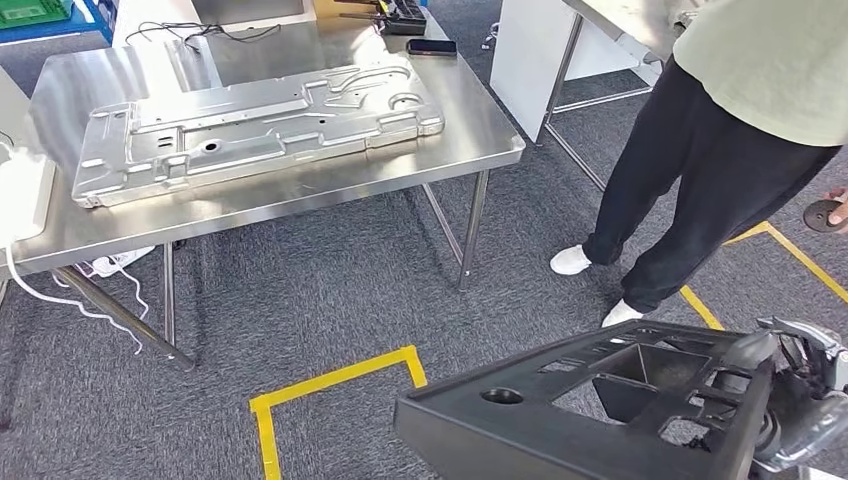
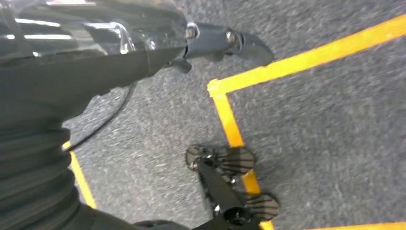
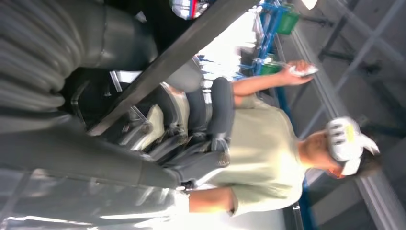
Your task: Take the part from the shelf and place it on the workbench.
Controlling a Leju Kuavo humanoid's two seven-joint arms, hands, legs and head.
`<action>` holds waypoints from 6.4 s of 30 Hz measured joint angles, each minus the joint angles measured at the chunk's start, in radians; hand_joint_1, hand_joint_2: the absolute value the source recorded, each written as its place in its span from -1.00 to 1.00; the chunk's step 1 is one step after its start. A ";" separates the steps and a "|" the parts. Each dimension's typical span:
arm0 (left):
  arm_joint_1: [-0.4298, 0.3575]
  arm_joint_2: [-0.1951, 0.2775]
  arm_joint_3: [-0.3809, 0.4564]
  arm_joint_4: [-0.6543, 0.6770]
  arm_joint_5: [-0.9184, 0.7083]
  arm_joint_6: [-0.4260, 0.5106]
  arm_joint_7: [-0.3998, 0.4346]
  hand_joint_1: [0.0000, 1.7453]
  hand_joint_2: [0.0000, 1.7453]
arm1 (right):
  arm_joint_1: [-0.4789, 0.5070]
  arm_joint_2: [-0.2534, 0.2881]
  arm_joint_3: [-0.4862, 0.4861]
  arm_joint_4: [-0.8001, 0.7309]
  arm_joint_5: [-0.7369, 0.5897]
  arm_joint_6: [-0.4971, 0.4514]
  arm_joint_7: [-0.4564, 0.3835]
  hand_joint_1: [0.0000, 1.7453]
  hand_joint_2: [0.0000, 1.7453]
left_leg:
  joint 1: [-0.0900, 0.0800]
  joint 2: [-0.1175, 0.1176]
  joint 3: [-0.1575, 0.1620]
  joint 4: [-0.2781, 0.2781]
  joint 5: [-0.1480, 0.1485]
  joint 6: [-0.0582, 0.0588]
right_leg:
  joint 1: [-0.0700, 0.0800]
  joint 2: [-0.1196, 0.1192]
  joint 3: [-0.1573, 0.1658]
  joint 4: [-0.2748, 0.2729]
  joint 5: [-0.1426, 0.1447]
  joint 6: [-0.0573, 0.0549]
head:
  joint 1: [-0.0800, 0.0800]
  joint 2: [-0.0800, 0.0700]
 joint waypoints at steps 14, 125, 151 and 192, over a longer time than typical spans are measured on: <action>0.002 0.000 0.000 0.000 -0.006 -0.006 -0.006 -1.00 1.00 | -0.005 0.000 0.000 -0.001 0.004 0.000 0.000 1.00 1.00 | 0.047 -0.002 -0.139 0.045 0.082 -0.069 | -0.051 0.007 0.112 -0.019 -0.077 0.022 | -0.026 0.000; -0.004 0.002 0.010 -0.001 -0.011 -0.008 -0.015 -1.00 1.00 | -0.015 -0.004 0.013 -0.001 0.028 -0.007 0.007 1.00 1.00 | 0.035 -0.001 -0.060 0.002 0.048 -0.032 | -0.057 -0.005 0.050 -0.013 -0.034 0.058 | 0.016 0.000; -0.004 0.002 0.025 -0.002 -0.018 -0.008 -0.024 -1.00 1.00 | -0.017 -0.010 0.015 0.001 -0.017 0.038 0.013 1.00 1.00 | 0.039 0.075 0.001 -0.027 0.022 -0.058 | -0.046 -0.071 0.025 -0.006 -0.007 0.061 | 0.034 0.000; -0.003 0.001 0.027 -0.001 -0.025 -0.008 -0.024 -1.00 1.00 | -0.022 -0.016 0.025 0.006 0.076 -0.015 0.040 1.00 1.00 | 0.022 -0.051 -0.054 0.006 0.041 -0.002 | -0.055 0.005 -0.080 0.195 -0.068 0.066 | 0.027 0.000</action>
